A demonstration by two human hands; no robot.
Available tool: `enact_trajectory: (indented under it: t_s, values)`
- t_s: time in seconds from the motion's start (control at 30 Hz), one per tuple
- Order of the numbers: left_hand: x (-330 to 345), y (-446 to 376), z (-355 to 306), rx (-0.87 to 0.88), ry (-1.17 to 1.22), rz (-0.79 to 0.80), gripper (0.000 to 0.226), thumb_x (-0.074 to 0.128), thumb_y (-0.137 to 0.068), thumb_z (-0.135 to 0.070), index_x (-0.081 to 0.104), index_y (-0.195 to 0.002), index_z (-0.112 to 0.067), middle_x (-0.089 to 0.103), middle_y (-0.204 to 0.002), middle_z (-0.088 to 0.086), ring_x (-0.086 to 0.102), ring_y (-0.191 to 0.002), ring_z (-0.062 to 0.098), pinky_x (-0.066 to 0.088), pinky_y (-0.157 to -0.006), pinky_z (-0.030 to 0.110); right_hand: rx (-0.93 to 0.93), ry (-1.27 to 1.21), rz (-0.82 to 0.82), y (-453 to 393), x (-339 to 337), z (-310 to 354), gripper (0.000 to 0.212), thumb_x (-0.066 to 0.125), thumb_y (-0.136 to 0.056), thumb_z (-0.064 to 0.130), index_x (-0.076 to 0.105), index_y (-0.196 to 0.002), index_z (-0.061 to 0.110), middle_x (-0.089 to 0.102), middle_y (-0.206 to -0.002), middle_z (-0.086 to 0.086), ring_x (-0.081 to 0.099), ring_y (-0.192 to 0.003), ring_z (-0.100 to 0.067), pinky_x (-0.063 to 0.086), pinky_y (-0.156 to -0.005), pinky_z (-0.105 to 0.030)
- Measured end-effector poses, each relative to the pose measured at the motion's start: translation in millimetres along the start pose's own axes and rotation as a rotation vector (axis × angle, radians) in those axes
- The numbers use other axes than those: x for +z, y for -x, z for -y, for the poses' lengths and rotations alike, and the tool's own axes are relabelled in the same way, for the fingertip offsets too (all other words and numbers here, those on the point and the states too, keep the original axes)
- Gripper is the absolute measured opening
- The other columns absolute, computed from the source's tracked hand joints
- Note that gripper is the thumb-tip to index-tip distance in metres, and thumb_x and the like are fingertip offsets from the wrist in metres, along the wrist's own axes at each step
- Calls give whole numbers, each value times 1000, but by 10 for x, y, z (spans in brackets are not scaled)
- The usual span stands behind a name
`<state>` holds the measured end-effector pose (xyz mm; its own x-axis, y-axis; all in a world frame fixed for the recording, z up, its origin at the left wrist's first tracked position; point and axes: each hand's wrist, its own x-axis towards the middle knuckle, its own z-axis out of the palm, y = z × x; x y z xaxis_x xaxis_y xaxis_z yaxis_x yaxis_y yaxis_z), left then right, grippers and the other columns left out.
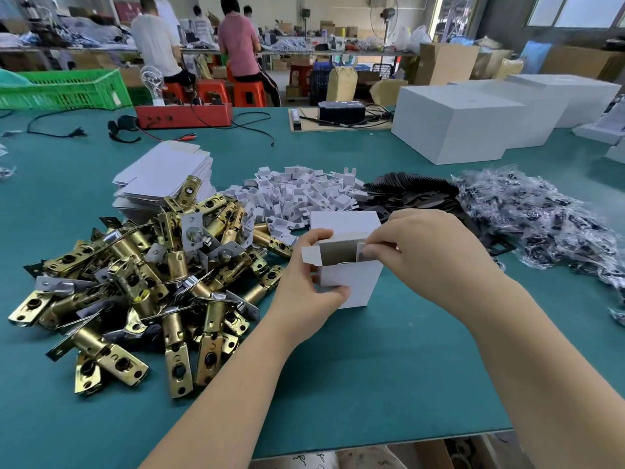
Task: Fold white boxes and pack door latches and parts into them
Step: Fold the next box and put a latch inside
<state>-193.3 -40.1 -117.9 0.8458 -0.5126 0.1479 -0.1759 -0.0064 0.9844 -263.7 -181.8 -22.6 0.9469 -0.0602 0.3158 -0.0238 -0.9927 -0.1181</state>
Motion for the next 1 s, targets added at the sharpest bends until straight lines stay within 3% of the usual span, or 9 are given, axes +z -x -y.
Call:
enact_trajectory:
  t_s: [0.13, 0.3, 0.43, 0.5, 0.57, 0.67, 0.73, 0.83, 1.0]
  values:
    - [-2, 27, -18, 14, -3, 15, 65, 62, -66, -10, 44, -114, -51, 61, -112, -7, 61, -89, 1, 53, -73, 16, 73, 151, 18, -5, -43, 72, 30, 49, -93, 40, 71, -86, 20, 65, -82, 1, 59, -80, -21, 45, -64, -30]
    - [-18, 34, -20, 18, -7, 24, 65, 63, -71, -4, 44, -115, -48, 62, -111, -5, 61, -86, -1, 54, -74, 18, 86, 40, 97, -52, -5, 34, 55, 43, -93, 52, 46, -53, 15, 33, -47, 1, 31, -45, -16, 19, -44, -31]
    - [-20, 7, 3, 36, -52, 7, 69, 68, -78, 10, 43, -115, -43, 58, -111, -8, 59, -89, -4, 53, -75, 15, 283, -479, -338, -47, 246, -270, 55, 42, -90, 51, 63, -69, 4, 42, -47, 1, 41, -50, -16, 33, -53, -35]
    - [-21, -13, 16, 42, -70, 3, 69, 69, -78, 9, 43, -117, -41, 56, -114, -9, 57, -88, -10, 49, -74, 10, 451, -442, -418, -43, 457, -589, 38, 47, -93, 38, 66, -85, 6, 58, -66, -2, 54, -73, -24, 36, -63, -36]
    - [-26, -32, 33, 39, -83, 6, 69, 68, -80, 7, 41, -122, -41, 55, -115, -11, 56, -90, -13, 46, -73, 6, 628, -279, -291, -7, 671, -918, 29, 52, -92, 29, 63, -115, 15, 62, -106, -10, 51, -105, -31, 39, -84, -37]
    - [-31, -68, 59, 24, -85, 11, 73, 67, -83, 5, 35, -130, -41, 56, -114, -16, 55, -92, -18, 44, -72, 3, 876, -123, 40, 73, 886, -1228, 54, 51, -91, 32, 41, -143, 20, 39, -144, -14, 30, -131, -36, 29, -105, -45]
    - [-30, -84, 71, 12, -86, 14, 75, 66, -84, 4, 33, -133, -41, 56, -114, -18, 55, -92, -19, 44, -73, 3, 883, -129, 22, 61, 932, -1264, 56, 49, -92, 30, 38, -145, 17, 35, -149, -13, 27, -135, -35, 25, -109, -44]
    - [-40, -81, 87, 0, -83, 12, 74, 66, -84, 5, 34, -134, -39, 57, -113, -17, 56, -90, -18, 45, -72, 4, 632, -153, -78, -64, 981, -1159, 50, 51, -93, 22, 45, -141, 10, 44, -144, -12, 33, -134, -32, 24, -111, -38]
    - [-54, -76, 77, 12, -87, 8, 71, 68, -82, 7, 41, -126, -42, 58, -113, -15, 57, -90, -15, 46, -72, 6, 543, -107, 194, -367, 1084, -913, 41, 54, -92, 40, 53, -124, 13, 49, -129, -13, 40, -123, -36, 39, -95, -42]
